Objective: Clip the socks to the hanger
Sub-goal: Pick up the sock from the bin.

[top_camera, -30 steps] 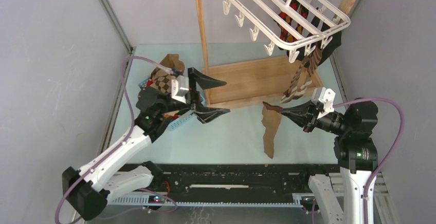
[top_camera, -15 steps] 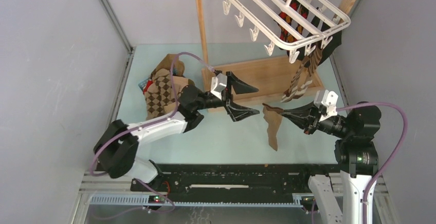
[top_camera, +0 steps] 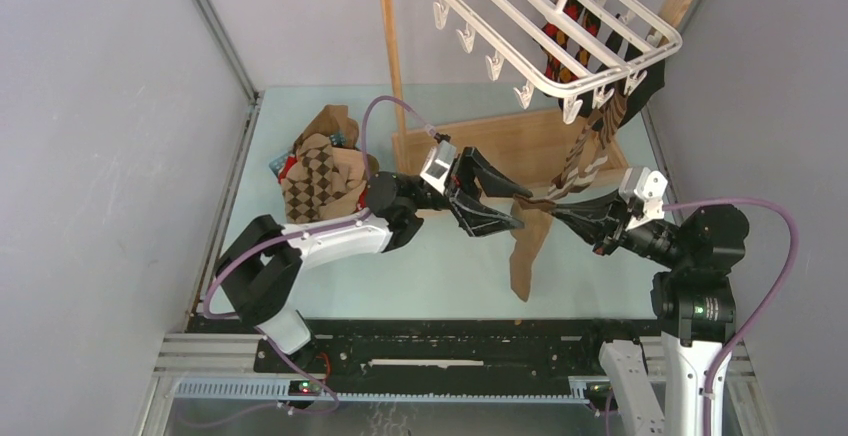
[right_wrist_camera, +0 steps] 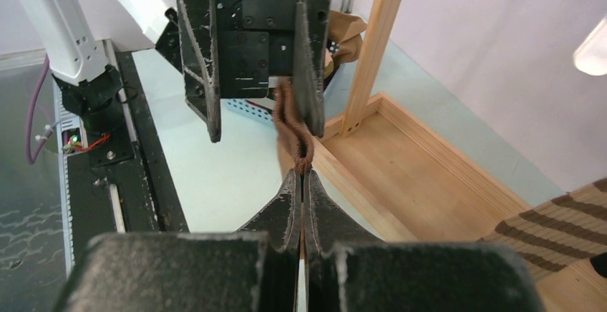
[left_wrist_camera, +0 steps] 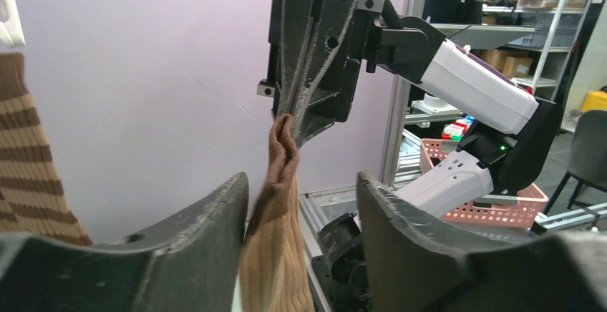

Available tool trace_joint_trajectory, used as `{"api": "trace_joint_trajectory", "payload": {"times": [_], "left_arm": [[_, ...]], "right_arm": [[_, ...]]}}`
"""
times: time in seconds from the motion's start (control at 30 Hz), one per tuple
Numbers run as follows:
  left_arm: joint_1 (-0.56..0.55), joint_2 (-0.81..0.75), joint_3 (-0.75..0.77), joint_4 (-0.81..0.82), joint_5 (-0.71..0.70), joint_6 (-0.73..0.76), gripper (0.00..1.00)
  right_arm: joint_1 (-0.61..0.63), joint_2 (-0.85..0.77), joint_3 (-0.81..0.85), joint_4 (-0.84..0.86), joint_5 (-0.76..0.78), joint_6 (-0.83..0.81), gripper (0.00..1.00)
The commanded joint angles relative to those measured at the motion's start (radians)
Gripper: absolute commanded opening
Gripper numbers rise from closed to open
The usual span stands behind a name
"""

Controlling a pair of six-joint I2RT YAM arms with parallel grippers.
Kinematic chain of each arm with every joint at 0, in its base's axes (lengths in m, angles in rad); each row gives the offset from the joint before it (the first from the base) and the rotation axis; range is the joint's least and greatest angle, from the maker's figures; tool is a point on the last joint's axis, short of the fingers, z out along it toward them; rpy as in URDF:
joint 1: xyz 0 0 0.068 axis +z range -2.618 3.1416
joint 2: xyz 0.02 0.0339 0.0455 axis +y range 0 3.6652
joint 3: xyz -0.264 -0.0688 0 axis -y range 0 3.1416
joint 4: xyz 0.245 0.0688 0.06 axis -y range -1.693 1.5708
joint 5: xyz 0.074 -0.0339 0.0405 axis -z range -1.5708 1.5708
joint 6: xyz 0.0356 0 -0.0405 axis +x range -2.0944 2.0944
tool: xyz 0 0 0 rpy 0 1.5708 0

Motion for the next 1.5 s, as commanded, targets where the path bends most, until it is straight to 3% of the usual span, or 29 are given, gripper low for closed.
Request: {"api": "trace_joint_trajectory", "payload": {"times": [0.0, 0.47, 0.57, 0.73, 0.8, 0.87, 0.9, 1.0, 1.1, 1.2, 1.47], "left_arm": [[-0.006, 0.012, 0.064, 0.069, 0.038, -0.065, 0.56], [-0.007, 0.034, 0.075, 0.06, -0.022, -0.045, 0.51], [-0.008, 0.036, 0.085, 0.052, -0.033, -0.041, 0.38], [-0.007, 0.034, 0.097, 0.049, -0.057, -0.05, 0.01], [-0.007, 0.01, 0.08, 0.037, -0.099, -0.032, 0.0], [-0.007, -0.026, 0.062, -0.013, -0.129, 0.013, 0.0], [-0.009, -0.048, 0.054, -0.05, -0.141, 0.043, 0.0], [-0.01, -0.101, 0.04, -0.159, -0.161, 0.124, 0.0], [-0.016, -0.12, 0.04, -0.194, -0.159, 0.15, 0.0], [-0.023, -0.12, 0.05, -0.197, -0.155, 0.145, 0.0], [-0.034, -0.114, 0.098, -0.19, -0.128, 0.115, 0.0]], "right_arm": [[-0.02, -0.001, 0.036, 0.084, 0.032, 0.081, 0.0], [-0.028, 0.006, 0.036, 0.14, 0.025, 0.144, 0.0], [-0.028, 0.008, 0.036, 0.141, 0.027, 0.147, 0.0], [-0.028, 0.009, 0.037, 0.12, 0.04, 0.135, 0.0], [-0.028, 0.009, 0.036, 0.101, 0.067, 0.127, 0.0], [-0.029, 0.008, 0.036, 0.091, 0.082, 0.121, 0.11], [-0.029, 0.007, 0.035, 0.09, 0.079, 0.123, 0.24], [-0.028, 0.013, 0.036, 0.105, 0.053, 0.132, 0.49], [-0.02, 0.021, 0.035, 0.13, 0.015, 0.135, 0.67], [0.007, 0.031, 0.035, 0.159, 0.009, 0.132, 0.72], [0.105, 0.039, -0.017, 0.362, 0.096, 0.155, 0.73]]}}
